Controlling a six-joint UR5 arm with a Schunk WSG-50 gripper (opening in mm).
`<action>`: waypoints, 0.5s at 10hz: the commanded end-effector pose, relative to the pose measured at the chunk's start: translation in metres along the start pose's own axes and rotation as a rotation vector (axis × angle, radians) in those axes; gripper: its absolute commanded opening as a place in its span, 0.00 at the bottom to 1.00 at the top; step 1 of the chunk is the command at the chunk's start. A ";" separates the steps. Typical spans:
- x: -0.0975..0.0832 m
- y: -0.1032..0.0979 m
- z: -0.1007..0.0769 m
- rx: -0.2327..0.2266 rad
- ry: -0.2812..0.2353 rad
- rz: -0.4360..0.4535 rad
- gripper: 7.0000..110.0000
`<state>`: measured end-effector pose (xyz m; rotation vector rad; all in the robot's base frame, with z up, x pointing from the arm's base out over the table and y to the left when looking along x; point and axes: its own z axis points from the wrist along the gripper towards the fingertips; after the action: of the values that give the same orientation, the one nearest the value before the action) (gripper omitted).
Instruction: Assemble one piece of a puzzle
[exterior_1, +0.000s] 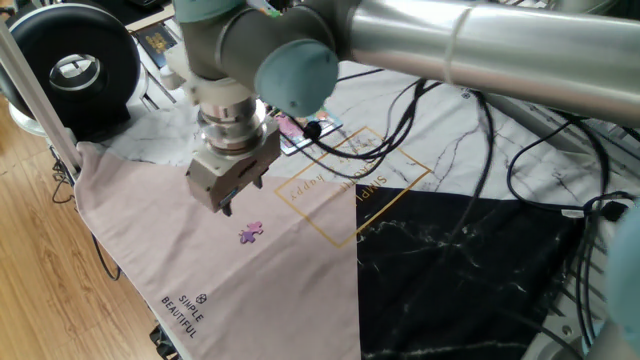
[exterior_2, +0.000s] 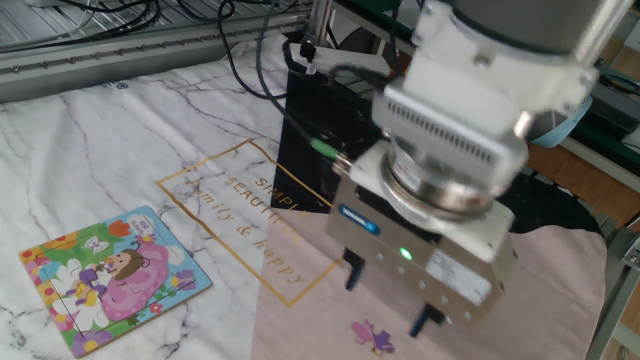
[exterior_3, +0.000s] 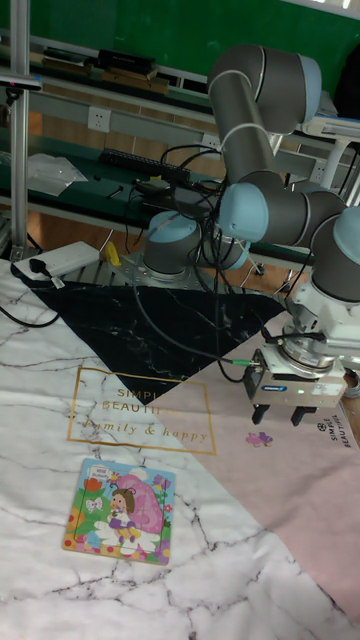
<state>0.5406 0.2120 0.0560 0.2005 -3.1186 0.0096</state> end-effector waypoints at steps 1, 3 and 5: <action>0.000 0.032 0.003 0.003 0.027 0.073 0.57; 0.000 0.024 0.012 0.021 0.014 0.092 0.36; 0.000 -0.001 0.031 0.028 -0.022 0.060 0.36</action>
<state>0.5393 0.2218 0.0399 0.1129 -3.1241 0.0582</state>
